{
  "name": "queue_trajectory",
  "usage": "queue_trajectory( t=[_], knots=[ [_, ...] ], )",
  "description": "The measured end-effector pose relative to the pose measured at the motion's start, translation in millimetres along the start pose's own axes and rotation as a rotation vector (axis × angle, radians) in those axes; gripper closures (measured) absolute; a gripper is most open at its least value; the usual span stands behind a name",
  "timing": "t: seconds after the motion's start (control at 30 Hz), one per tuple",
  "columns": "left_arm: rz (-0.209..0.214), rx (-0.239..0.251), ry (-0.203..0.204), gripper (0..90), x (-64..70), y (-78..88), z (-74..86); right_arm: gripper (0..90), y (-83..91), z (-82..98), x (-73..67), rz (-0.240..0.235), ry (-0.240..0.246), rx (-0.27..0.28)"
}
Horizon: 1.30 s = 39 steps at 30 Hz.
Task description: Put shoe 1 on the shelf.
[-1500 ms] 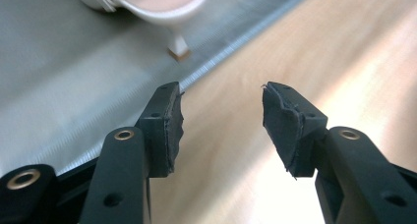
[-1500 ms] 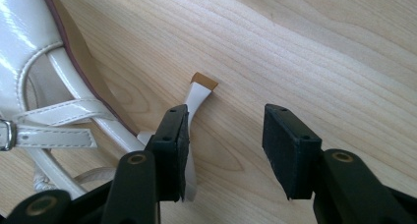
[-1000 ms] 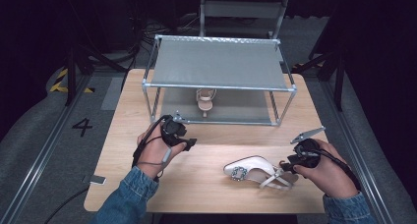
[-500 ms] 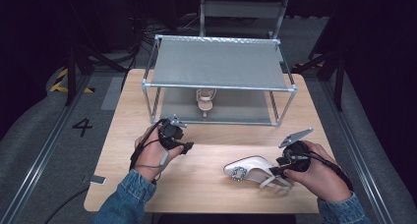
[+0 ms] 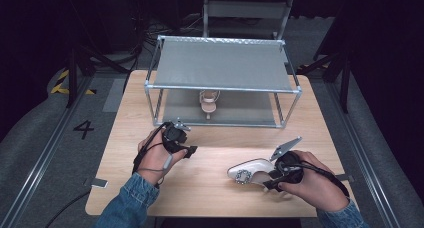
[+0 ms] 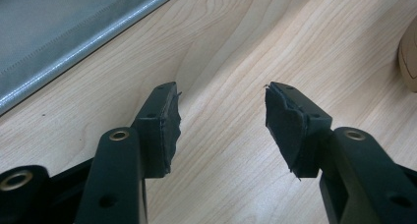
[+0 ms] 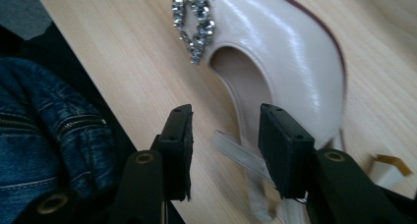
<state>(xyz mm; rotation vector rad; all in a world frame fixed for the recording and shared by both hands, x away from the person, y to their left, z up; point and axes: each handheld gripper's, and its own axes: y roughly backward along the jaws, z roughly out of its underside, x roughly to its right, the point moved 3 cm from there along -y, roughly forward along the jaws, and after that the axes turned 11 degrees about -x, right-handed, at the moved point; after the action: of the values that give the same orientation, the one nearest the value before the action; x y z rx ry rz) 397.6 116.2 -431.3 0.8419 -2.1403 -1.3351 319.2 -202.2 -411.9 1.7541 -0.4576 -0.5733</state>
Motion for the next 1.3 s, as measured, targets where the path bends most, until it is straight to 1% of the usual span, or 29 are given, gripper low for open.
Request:
queue_trajectory(
  t=[0.03,0.07,0.13,0.2,0.3,0.37,0.4,0.47,0.5,0.53,0.6,0.63,0.73,0.77,0.8,0.83,0.87,0.9,0.93,0.97,1.03,1.07,1.1,1.13,1.17,1.27,1.3],
  knots=[
    [0.002,-0.009,-0.005,47.3,0.3,-0.5,0.1,57.1,-2.2,-0.8,-0.7,-0.014,0.004,-0.002],
    [0.002,-0.009,-0.005,47.3,0.3,-0.5,0.1,57.1,-2.2,-0.8,-0.7,-0.014,0.004,-0.002],
    [0.004,-0.004,-0.008,47.3,1.4,-2.1,-0.2,56.2,-7.6,-2.0,-1.2,-0.024,0.015,-0.019],
    [0.01,-0.015,-0.016,47.3,1.6,-2.2,-0.5,55.9,-12.5,-3.1,-1.2,-0.024,0.025,-0.034],
    [0.007,-0.013,-0.015,47.3,1.9,-2.9,-0.5,56.9,-20.7,-4.1,-1.3,-0.026,0.037,-0.071],
    [0.004,-0.004,-0.013,47.4,2.6,-3.6,-0.8,57.0,-22.9,-4.5,-1.4,-0.018,0.041,-0.08],
    [0.009,0.002,-0.023,47.4,3.1,-4.0,-1.1,57.0,-25.0,-4.8,-2.3,-0.022,0.048,-0.086],
    [0.015,0.004,-0.026,48.0,4.4,-4.3,-1.5,56.9,-30.2,-5.5,-4.8,-0.039,0.063,-0.106],
    [0.014,0.005,-0.029,47.9,5.2,-4.4,-1.8,57.0,-31.6,-5.6,-5.0,-0.034,0.071,-0.113],
    [0.017,0.006,-0.035,47.9,6.0,-4.5,-2.1,57.7,-34.6,-5.6,-4.8,-0.025,0.078,-0.133],
    [0.019,0.006,-0.036,47.9,6.2,-4.4,-2.1,58.5,-35.5,-5.1,-4.0,-0.029,0.084,-0.141],
    [0.018,0.008,-0.036,47.9,6.4,-4.3,-2.1,59.6,-36.4,-4.6,-3.7,-0.024,0.083,-0.151],
    [0.023,0.006,-0.036,47.9,6.2,-3.8,-2.0,63.5,-38.4,-2.4,-1.5,-0.005,0.105,-0.18],
    [0.021,0.006,-0.036,47.9,6.2,-3.9,-2.1,66.3,-38.6,-1.4,-0.4,0.012,0.132,-0.201],
    [0.021,0.006,-0.036,47.9,6.2,-3.9,-2.1,66.3,-38.6,-1.4,-0.4,0.012,0.132,-0.201],
    [0.022,0.008,-0.036,47.9,6.5,-4.4,-2.2,67.7,-38.7,-1.0,-0.6,0.024,0.139,-0.212],
    [0.021,0.005,-0.04,47.9,6.6,-4.6,-2.4,69.9,-38.7,-0.6,-0.8,0.034,0.161,-0.228],
    [0.024,0.005,-0.038,47.9,6.8,-4.8,-2.4,70.5,-38.8,-0.5,-0.5,0.036,0.171,-0.231],
    [0.024,0.005,-0.038,48.0,6.8,-4.8,-2.4,70.5,-38.8,-0.5,-0.5,0.036,0.171,-0.231],
    [0.028,0.004,-0.036,47.9,7.1,-5.1,-2.5,71.9,-38.0,0.0,-1.3,0.049,0.186,-0.24],
    [0.028,0.003,-0.038,47.9,6.9,-5.1,-2.6,72.7,-38.3,0.4,-0.8,0.045,0.195,-0.242],
    [0.027,0.004,-0.036,48.0,7.0,-5.3,-2.7,73.9,-38.0,1.0,-0.8,0.043,0.191,-0.246],
    [0.027,0.006,-0.038,48.0,6.8,-5.4,-3.2,78.5,-38.3,1.4,0.2,0.034,0.19,-0.254],
    [0.029,0.007,-0.038,47.9,6.9,-5.6,-3.4,80.8,-38.3,1.5,0.8,0.034,0.19,-0.256],
    [0.029,0.007,-0.038,48.0,6.9,-5.6,-3.4,80.8,-38.3,1.5,0.8,0.034,0.19,-0.256],
    [0.031,0.009,-0.039,48.0,7.1,-5.8,-3.7,89.0,-38.0,2.1,1.3,0.012,0.171,-0.265],
    [0.032,0.009,-0.039,48.0,7.2,-5.8,-3.8,89.0,-38.0,2.1,1.3,0.012,0.171,-0.265]
  ],
)
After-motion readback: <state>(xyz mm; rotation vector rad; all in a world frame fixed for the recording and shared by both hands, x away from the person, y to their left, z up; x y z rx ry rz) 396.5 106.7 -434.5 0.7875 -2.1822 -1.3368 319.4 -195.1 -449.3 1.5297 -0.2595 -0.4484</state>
